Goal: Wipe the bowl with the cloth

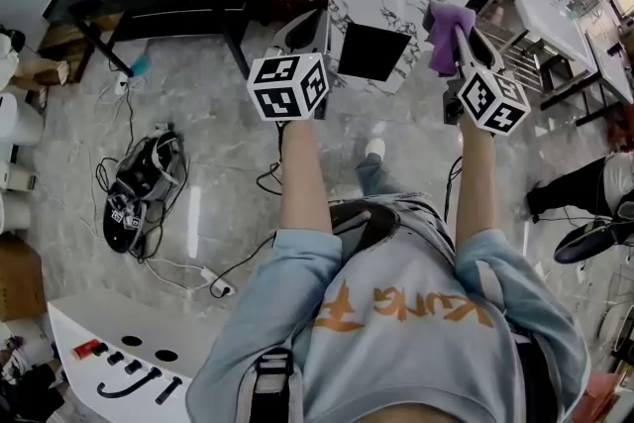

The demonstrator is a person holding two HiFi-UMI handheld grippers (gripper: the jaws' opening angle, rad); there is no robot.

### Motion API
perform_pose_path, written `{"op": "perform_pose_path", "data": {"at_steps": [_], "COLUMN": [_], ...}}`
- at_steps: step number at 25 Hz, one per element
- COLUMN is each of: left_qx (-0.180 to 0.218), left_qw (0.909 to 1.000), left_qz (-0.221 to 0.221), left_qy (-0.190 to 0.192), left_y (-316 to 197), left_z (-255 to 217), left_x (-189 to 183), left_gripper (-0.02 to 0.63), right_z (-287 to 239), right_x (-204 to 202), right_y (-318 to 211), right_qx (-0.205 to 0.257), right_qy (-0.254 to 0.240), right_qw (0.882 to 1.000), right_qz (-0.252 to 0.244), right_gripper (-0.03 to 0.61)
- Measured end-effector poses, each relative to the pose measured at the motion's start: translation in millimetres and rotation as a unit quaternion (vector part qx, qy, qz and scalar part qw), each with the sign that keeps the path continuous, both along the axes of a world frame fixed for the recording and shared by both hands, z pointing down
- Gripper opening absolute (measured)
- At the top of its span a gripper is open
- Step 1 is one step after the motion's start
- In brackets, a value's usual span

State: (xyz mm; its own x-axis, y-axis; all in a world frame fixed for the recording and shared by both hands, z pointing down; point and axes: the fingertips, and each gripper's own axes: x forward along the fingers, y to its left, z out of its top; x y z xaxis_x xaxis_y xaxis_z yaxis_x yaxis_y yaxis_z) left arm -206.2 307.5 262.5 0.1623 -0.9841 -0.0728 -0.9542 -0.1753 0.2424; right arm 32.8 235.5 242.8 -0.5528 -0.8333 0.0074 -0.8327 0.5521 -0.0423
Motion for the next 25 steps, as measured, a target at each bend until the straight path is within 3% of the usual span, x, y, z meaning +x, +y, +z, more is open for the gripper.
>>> {"op": "perform_pose_path", "data": {"at_steps": [6,11,13,20,25], "left_qx": [0.019,0.075,0.078,0.027,-0.042], "left_qw": [0.9995,0.9966,0.9963,0.9984,0.9967], "left_qz": [-0.025,-0.031,-0.025,-0.011,0.026], "left_qy": [-0.002,-0.015,-0.025,-0.049,-0.065], "left_y": [-28,-76,-99,-192,-268], "left_z": [-6,-27,-28,9,50], "left_x": [-23,-20,-13,8,32], "left_gripper": [0.023,0.023,0.023,0.023,0.023], "right_z": [-11,-19,-19,17,62], "right_x": [-3,7,8,19,29], "right_y": [-37,-95,-122,-217,-292], "right_qx": [0.025,0.053,0.054,0.024,-0.034], "right_qy": [-0.016,-0.039,-0.045,-0.050,-0.059], "right_qw": [1.000,0.998,0.998,0.998,0.997], "right_qz": [-0.009,-0.004,-0.005,0.003,0.022], "right_gripper": [0.104,0.104,0.104,0.104,0.104]}}
